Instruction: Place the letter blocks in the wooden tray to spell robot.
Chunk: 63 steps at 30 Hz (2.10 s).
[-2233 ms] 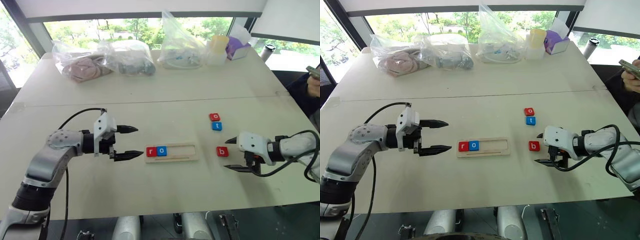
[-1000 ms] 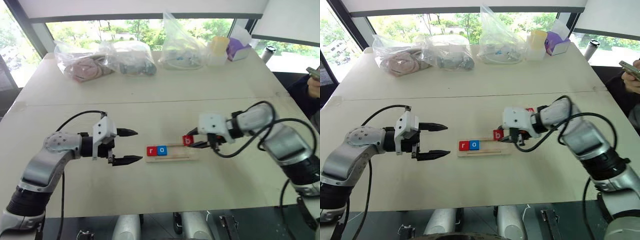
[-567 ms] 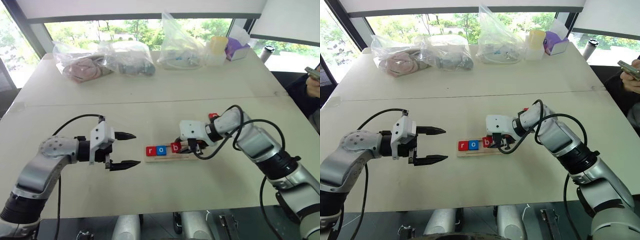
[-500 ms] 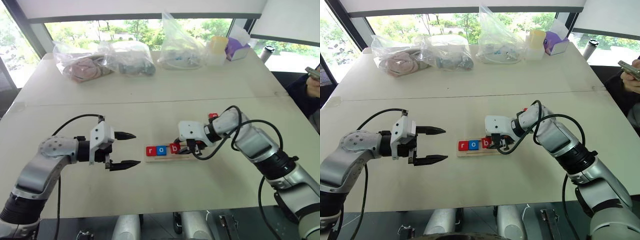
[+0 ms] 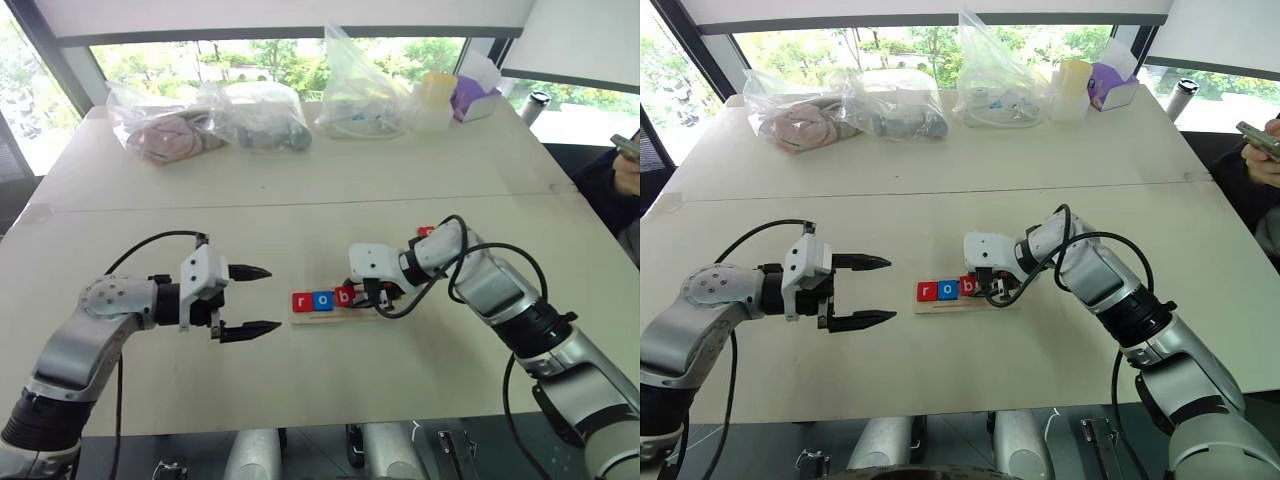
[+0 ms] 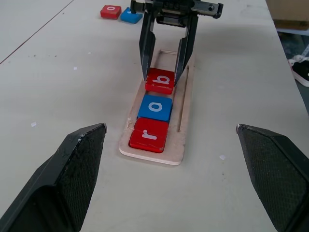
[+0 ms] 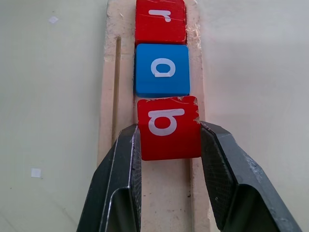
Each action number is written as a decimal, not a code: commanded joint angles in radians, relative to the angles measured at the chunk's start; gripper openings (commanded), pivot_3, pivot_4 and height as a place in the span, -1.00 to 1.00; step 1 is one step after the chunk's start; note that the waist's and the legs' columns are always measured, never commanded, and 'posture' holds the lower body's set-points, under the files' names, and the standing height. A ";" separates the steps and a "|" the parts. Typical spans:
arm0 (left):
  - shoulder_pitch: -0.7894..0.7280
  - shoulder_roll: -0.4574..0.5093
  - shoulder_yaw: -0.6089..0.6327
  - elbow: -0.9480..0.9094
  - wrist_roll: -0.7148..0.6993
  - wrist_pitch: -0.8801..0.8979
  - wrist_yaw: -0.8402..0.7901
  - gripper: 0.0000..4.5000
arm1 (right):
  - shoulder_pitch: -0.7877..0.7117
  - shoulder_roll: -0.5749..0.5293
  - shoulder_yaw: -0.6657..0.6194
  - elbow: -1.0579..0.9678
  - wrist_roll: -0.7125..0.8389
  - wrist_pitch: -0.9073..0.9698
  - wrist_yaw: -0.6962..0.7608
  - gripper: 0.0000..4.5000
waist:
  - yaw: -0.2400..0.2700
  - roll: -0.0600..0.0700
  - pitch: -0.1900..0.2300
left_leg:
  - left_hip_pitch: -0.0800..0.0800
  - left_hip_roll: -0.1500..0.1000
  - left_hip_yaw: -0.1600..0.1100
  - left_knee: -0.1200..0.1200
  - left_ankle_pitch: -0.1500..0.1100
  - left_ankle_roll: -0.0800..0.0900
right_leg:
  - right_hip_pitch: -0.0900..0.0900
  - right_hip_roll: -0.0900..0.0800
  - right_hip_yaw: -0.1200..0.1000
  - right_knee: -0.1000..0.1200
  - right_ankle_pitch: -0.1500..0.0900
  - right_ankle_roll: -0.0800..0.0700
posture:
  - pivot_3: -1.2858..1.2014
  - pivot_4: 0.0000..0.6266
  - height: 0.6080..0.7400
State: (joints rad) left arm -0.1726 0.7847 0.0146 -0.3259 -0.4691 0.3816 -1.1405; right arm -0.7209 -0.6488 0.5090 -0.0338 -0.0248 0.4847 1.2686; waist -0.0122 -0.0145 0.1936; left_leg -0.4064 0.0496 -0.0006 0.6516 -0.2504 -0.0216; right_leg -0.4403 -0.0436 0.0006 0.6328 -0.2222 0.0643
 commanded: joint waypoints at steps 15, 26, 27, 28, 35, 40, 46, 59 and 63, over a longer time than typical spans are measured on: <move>-0.046 -0.005 -0.001 -0.013 -0.006 -0.004 0.021 1.00 | -0.016 0.011 -0.008 -0.044 0.002 0.017 0.017 0.18 | 0.000 0.000 0.000 | 0.000 0.000 0.000 0.000 0.000 0.000 | 0.000 0.000 0.000 0.000 0.000 0.000 | 0.03 -0.52 1.00; -0.068 -0.007 -0.006 -0.047 -0.018 0.041 0.046 1.00 | -0.063 0.035 -0.088 -0.015 0.012 0.024 -0.059 0.95 | -0.001 0.000 0.000 | 0.000 0.000 0.000 0.000 0.000 0.000 | 0.000 0.000 0.000 0.000 0.001 0.002 | 0.03 -0.52 1.00; -0.070 -0.008 -0.007 -0.051 -0.019 0.045 0.048 1.00 | -0.077 0.045 -0.110 0.013 0.000 0.026 -0.105 0.95 | -0.002 0.000 0.000 | 0.000 0.000 0.000 0.000 0.000 0.000 | 0.000 0.000 0.000 0.001 0.001 0.002 | 0.03 -0.52 1.00; -0.073 -0.009 -0.009 -0.054 -0.019 0.049 0.051 1.00 | -0.089 0.054 -0.130 0.040 -0.013 0.027 -0.153 0.95 | -0.001 0.000 0.000 | 0.000 0.000 0.000 0.000 0.000 0.000 | 0.000 0.000 0.000 0.001 0.001 0.002 | 0.03 -0.52 1.00; -0.077 -0.018 -0.017 -0.050 -0.015 0.048 0.059 1.00 | -0.136 0.124 -0.316 0.141 -0.085 0.332 -0.535 0.95 | 0.003 0.000 0.000 | 0.000 0.000 -0.001 0.000 0.001 -0.001 | 0.000 0.000 0.000 0.001 0.002 0.002 | 0.03 -0.52 1.00; -0.078 -0.024 -0.022 -0.025 -0.007 0.027 0.049 1.00 | -0.105 0.132 -0.375 0.122 -0.118 0.541 -0.694 0.95 | 0.000 0.000 0.000 | 0.000 0.000 0.000 -0.001 0.001 -0.001 | -0.001 0.000 0.000 0.001 0.002 0.002 | 0.03 -0.52 1.00; -0.091 -0.040 -0.038 0.016 0.009 -0.011 0.032 1.00 | -0.101 0.185 -0.510 0.191 -0.070 0.707 -0.809 0.95 | -0.004 0.000 0.000 | 0.000 0.000 -0.001 -0.001 0.001 -0.001 | -0.001 0.000 0.000 0.001 0.002 0.002 | 0.03 -0.52 1.00; -0.089 -0.042 -0.034 0.051 0.028 -0.047 0.018 1.00 | -0.129 0.243 -0.604 0.340 0.027 0.749 -0.905 0.85 | -0.006 0.000 -0.001 | 0.001 0.000 -0.001 -0.001 0.001 -0.001 | 0.000 0.000 0.000 0.001 0.002 0.002 | 0.03 -0.52 1.00; -0.079 -0.043 -0.030 0.044 0.030 -0.050 0.025 1.00 | -0.134 0.244 -0.610 0.345 0.049 0.762 -0.914 0.15 | -0.005 0.000 -0.001 | 0.001 0.000 -0.001 -0.001 0.001 -0.001 | 0.001 0.000 0.000 0.001 0.002 0.002 | 0.03 -0.52 1.00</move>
State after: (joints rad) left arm -0.2524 0.7415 -0.0257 -0.2666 -0.4399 0.3537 -1.1165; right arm -0.8439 -0.4094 -0.0876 0.3009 0.0141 1.2351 0.3678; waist -0.0176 -0.0146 0.1927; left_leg -0.4056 0.0494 -0.0014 0.6504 -0.2495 -0.0226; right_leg -0.4398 -0.0433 0.0009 0.6339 -0.2201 0.0663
